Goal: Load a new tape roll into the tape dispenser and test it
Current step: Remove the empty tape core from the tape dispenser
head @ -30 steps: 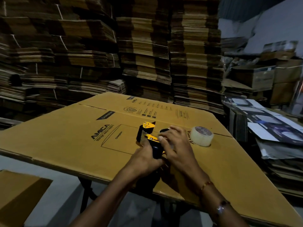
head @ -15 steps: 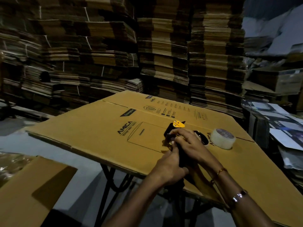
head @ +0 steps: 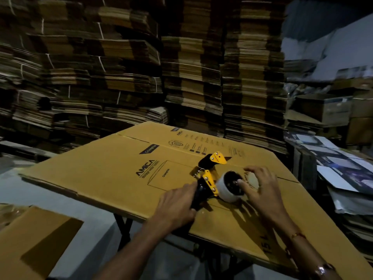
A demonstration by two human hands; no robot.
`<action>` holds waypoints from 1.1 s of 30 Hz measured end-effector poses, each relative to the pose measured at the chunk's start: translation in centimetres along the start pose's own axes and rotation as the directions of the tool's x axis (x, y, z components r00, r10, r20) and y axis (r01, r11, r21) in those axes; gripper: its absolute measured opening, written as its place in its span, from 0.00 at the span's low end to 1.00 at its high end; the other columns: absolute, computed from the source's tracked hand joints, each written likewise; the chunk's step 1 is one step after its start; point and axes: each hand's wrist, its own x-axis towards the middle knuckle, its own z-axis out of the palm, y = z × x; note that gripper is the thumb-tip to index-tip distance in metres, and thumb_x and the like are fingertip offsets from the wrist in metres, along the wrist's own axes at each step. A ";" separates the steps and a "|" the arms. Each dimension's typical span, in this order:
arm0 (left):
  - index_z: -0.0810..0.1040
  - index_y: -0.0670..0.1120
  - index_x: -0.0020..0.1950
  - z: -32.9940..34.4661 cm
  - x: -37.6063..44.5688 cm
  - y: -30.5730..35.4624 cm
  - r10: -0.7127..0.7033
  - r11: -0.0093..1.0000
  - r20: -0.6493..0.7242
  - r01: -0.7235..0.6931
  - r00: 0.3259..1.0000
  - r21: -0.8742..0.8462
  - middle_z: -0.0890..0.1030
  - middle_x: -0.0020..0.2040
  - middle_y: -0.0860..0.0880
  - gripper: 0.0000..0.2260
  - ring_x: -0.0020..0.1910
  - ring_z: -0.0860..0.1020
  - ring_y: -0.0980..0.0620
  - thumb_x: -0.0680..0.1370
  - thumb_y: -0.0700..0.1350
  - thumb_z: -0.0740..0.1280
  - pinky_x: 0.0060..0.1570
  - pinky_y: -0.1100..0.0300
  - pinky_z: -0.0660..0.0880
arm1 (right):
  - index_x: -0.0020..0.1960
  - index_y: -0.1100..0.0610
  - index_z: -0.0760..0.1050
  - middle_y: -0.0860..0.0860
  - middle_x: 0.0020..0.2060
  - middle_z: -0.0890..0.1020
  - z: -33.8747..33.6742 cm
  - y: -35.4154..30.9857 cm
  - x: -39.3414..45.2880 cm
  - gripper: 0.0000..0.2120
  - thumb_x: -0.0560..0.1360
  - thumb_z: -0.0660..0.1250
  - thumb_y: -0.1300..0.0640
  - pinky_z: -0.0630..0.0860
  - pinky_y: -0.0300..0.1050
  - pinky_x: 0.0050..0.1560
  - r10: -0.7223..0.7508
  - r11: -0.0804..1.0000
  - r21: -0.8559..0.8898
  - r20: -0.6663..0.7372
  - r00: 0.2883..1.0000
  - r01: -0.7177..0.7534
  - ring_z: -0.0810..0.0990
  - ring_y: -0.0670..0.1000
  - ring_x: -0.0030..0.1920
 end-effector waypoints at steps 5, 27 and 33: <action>0.53 0.58 0.79 -3.0 1.6 -3.5 -0.002 0.996 0.281 0.026 0.960 -0.082 0.68 0.74 0.48 0.37 0.69 0.69 0.46 0.76 0.48 0.70 0.65 0.50 0.70 | 0.78 0.47 0.57 0.43 0.73 0.63 0.0 0.4 -2.1 0.44 0.69 0.73 0.37 0.68 0.46 0.69 0.039 0.983 0.151 0.399 0.916 -0.107 0.66 0.46 0.71; 0.66 0.58 0.71 0.8 5.0 0.3 0.014 0.930 0.071 -0.040 0.997 0.366 0.64 0.74 0.40 0.28 0.73 0.62 0.36 0.74 0.67 0.63 0.73 0.33 0.48 | 0.64 0.44 0.72 0.43 0.60 0.81 3.1 0.3 -2.4 0.33 0.63 0.82 0.53 0.78 0.45 0.58 0.179 0.747 0.503 0.478 0.860 -0.435 0.80 0.45 0.59; 0.78 0.56 0.63 1.6 4.9 0.0 0.032 0.902 0.059 -0.054 0.998 0.428 0.63 0.74 0.40 0.18 0.74 0.59 0.38 0.80 0.62 0.58 0.73 0.32 0.44 | 0.63 0.43 0.71 0.42 0.59 0.80 3.6 0.5 -2.6 0.33 0.63 0.82 0.46 0.79 0.51 0.60 0.203 0.781 0.485 0.400 0.894 -0.394 0.80 0.43 0.58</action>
